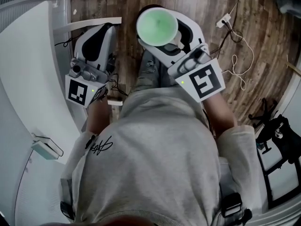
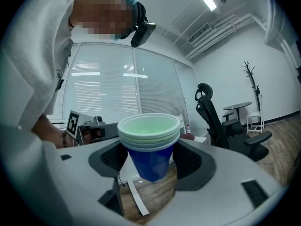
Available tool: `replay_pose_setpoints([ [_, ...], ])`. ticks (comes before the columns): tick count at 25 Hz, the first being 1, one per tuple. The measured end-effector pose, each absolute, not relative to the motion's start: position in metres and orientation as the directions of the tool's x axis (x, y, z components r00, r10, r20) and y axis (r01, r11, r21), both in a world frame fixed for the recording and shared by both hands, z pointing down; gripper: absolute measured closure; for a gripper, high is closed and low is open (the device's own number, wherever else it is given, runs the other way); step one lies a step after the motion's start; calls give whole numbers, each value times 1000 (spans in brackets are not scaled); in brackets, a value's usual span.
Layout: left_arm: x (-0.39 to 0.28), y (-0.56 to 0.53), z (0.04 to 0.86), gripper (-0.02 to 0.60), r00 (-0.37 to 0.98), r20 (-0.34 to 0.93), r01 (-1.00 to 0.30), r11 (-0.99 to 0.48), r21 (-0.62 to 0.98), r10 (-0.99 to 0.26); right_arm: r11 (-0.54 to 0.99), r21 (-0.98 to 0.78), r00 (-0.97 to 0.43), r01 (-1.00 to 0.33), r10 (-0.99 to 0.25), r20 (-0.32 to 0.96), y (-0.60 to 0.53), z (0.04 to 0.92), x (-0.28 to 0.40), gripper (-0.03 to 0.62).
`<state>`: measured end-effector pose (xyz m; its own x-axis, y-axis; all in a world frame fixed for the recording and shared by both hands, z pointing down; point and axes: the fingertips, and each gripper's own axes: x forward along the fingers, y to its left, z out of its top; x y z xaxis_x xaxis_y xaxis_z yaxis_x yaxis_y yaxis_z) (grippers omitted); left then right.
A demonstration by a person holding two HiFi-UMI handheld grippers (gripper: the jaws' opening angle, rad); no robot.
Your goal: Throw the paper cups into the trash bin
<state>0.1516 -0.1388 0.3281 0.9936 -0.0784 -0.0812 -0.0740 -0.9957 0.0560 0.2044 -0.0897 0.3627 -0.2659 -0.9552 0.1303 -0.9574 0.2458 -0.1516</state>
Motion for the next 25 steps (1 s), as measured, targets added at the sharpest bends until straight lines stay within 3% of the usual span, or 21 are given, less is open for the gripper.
replay_pose_setpoints([
  [9, 147, -159, 362, 578, 988, -65, -133, -988, 83, -139, 251, -260, -302, -932, -936, 180, -107, 418, 205, 293],
  [25, 140, -171, 420, 578, 982, -3, -187, -974, 127, -189, 309, -265, -373, -913, -895, 243, -127, 497, 198, 293],
])
